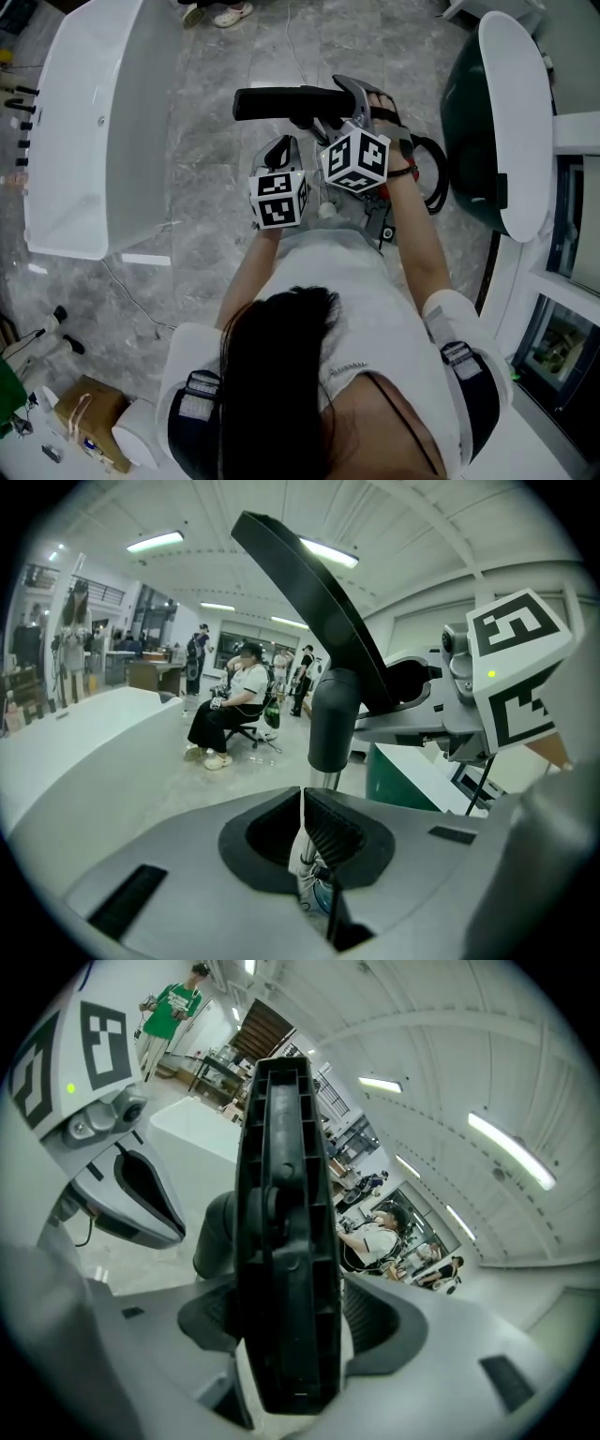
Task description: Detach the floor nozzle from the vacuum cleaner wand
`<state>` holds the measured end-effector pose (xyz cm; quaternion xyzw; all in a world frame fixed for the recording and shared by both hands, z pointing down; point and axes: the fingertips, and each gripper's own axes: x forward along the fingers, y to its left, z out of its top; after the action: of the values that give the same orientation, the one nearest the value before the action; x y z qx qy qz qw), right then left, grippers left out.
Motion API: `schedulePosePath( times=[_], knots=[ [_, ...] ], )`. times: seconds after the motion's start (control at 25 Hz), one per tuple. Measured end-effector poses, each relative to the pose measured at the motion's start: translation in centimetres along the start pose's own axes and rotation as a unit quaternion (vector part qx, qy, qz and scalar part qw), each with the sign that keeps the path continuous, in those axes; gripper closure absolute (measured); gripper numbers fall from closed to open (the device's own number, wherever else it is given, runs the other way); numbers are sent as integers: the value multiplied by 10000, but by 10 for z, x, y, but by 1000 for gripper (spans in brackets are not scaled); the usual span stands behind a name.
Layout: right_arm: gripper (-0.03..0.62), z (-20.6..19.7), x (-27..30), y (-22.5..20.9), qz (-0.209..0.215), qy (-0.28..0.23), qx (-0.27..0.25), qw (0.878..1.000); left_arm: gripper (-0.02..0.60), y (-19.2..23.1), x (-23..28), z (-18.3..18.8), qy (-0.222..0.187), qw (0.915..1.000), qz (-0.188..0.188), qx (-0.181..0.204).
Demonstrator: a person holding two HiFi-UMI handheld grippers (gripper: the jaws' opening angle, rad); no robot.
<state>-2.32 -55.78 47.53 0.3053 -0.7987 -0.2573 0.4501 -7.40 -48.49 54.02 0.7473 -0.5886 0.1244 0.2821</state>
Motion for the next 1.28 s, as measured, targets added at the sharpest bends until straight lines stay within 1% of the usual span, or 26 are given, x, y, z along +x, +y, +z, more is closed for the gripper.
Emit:
schedulePosePath(
  times=[0.08, 0.16, 0.4, 0.64, 0.68, 0.76, 0.8, 0.92, 1.04, 1.12, 1.28],
  knots=[
    [334, 1, 2, 1, -2, -24, -43, 10000, 580, 1, 0, -1, -4, 10000, 7, -21],
    [361, 3, 3, 1, -7, -33, -89, 10000, 580, 2, 1, 0, -11, 10000, 10, -40],
    [366, 3, 7, 0, 77, 13, -127, 9999, 580, 2, 3, 0, -25, 10000, 8, -92],
    [368, 4, 9, -1, 145, 48, -133, 9998, 575, 1, 6, 4, -134, 9995, -237, -153],
    [368, 3, 9, -1, 152, 46, -133, 9998, 562, -1, 8, 3, -131, 9993, -313, -164],
    [368, 4, 9, -1, 165, 39, -133, 9998, 501, -4, 11, 3, -110, 9986, -483, -192],
    [368, 4, 9, -1, 177, 36, -131, 9998, 483, -5, 12, 2, -103, 9982, -560, -208],
    [368, 3, 9, -1, 221, 20, -115, 9997, 447, -10, 18, 2, -134, 9962, -802, -302],
    [368, -3, 8, -6, 219, 67, -116, 9997, 409, -22, 29, 2, -165, 9921, -1183, -386],
    [368, -1, 8, -6, 205, 86, -109, 9997, 394, -25, 34, 0, -147, 9902, -1360, -296],
    [368, 3, 9, -5, 229, 69, -82, 9997, 393, -26, 43, 3, -309, 9896, -1397, -161]
  ],
)
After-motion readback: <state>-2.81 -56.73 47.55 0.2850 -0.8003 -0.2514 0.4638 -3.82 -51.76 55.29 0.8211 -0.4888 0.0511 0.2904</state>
